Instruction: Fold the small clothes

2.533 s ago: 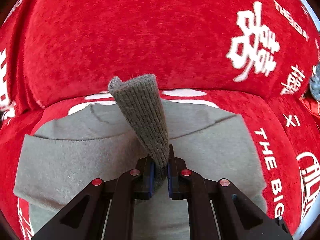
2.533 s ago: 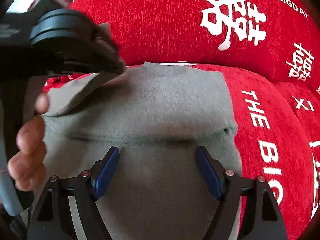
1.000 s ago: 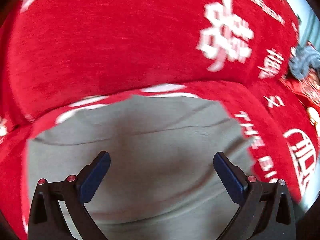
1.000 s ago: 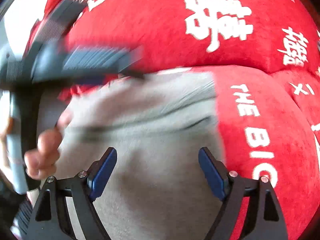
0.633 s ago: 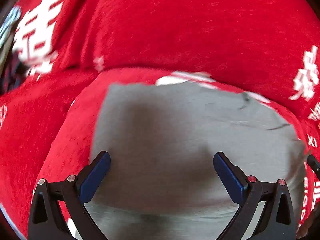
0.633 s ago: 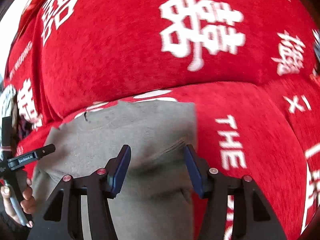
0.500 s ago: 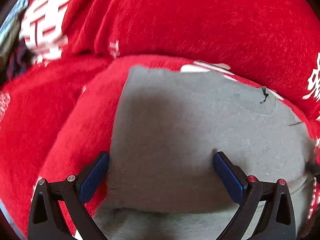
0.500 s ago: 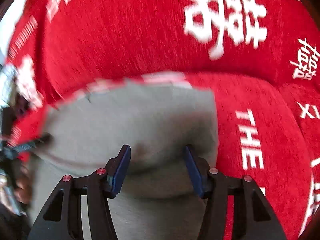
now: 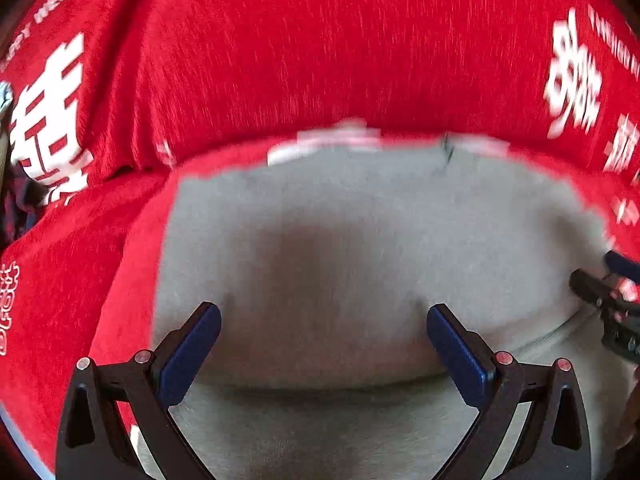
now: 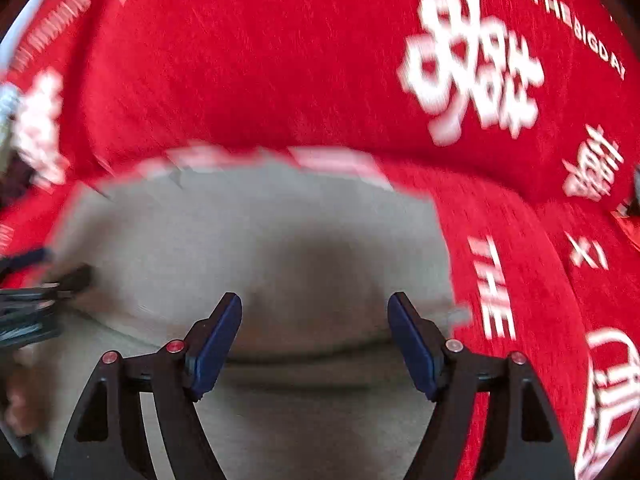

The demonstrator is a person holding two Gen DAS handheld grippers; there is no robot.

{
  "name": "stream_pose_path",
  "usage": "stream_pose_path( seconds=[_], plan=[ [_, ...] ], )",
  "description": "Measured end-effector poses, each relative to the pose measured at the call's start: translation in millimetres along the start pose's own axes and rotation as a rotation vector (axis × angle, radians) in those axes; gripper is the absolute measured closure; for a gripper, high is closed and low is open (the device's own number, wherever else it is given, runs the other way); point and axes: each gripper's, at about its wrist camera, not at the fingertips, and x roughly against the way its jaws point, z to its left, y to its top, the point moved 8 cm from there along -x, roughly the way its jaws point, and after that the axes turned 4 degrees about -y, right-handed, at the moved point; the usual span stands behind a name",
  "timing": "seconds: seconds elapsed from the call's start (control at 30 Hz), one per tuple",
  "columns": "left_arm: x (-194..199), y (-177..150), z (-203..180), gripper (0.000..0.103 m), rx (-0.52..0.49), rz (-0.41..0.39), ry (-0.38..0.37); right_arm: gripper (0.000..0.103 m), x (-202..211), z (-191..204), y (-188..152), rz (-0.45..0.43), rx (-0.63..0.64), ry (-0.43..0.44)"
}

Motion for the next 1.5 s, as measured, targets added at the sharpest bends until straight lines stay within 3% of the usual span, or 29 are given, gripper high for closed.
stream_pose_path(
  seconds=[0.03,0.07,0.13,0.23,0.33,0.4,0.5,0.57,0.63,0.77,0.9,1.0,1.07,1.17,1.23,1.5],
  plan=[
    [-1.8,-3.5,3.4,0.0,0.013,-0.002,-0.02,0.025,-6.4,-4.5,-7.4,0.021,-0.009,-0.003],
    [3.0,-3.1,8.5,0.0,0.037,-0.019,-0.041,0.025,0.7,-8.0,-8.6,-0.03,-0.022,0.018],
    [8.7,0.0,22.9,0.0,0.089,-0.017,-0.027,0.025,7.8,-12.1,-11.1,-0.024,-0.023,0.003],
    [4.6,14.3,35.4,0.0,0.135,-0.025,-0.039,0.025,18.6,-16.1,5.2,-0.083,-0.049,-0.03],
    [-24.7,22.3,45.0,0.0,0.177,0.056,-0.034,0.024,4.6,-4.9,20.5,-0.035,-0.082,0.029],
    [-33.8,29.9,45.1,0.0,0.176,0.057,-0.01,0.023,-24.6,-1.1,22.2,0.066,-0.101,0.035],
    [-44.8,41.5,53.4,0.0,0.194,0.061,-0.016,0.016,-45.3,-13.2,34.3,0.051,-0.123,-0.051],
    [-52.6,49.1,59.3,0.0,0.194,0.049,-0.013,0.009,-57.6,-22.8,41.2,0.064,-0.191,-0.023],
    [-59.2,53.4,64.2,0.0,0.194,0.042,-0.008,0.002,-66.6,-24.4,47.1,0.069,-0.176,-0.035],
    [-61.5,56.3,67.0,0.0,0.205,0.021,-0.011,0.0,-76.3,-26.2,52.5,0.052,-0.171,-0.025],
    [-42.6,48.3,66.1,0.0,0.214,0.011,0.025,0.001,-63.3,-25.7,53.0,0.041,-0.17,-0.023],
    [-18.7,33.9,50.4,0.0,0.224,-0.031,-0.037,0.001,-28.4,-21.3,47.2,-0.023,-0.224,0.035],
    [-12.3,22.5,36.5,0.0,0.199,-0.032,-0.04,0.001,-14.5,-6.2,39.9,-0.041,-0.2,0.061],
    [-9.1,6.2,24.3,0.0,0.149,-0.024,0.029,0.001,-19.0,18.7,21.6,0.01,-0.084,0.01],
    [-3.9,0.1,25.9,0.0,0.165,-0.027,0.027,0.001,-19.8,25.5,9.6,0.0,-0.027,-0.046],
    [17.6,-27.5,15.9,0.0,0.149,-0.06,0.047,0.001,8.4,30.1,-18.6,-0.043,-0.035,-0.049]
  ],
)
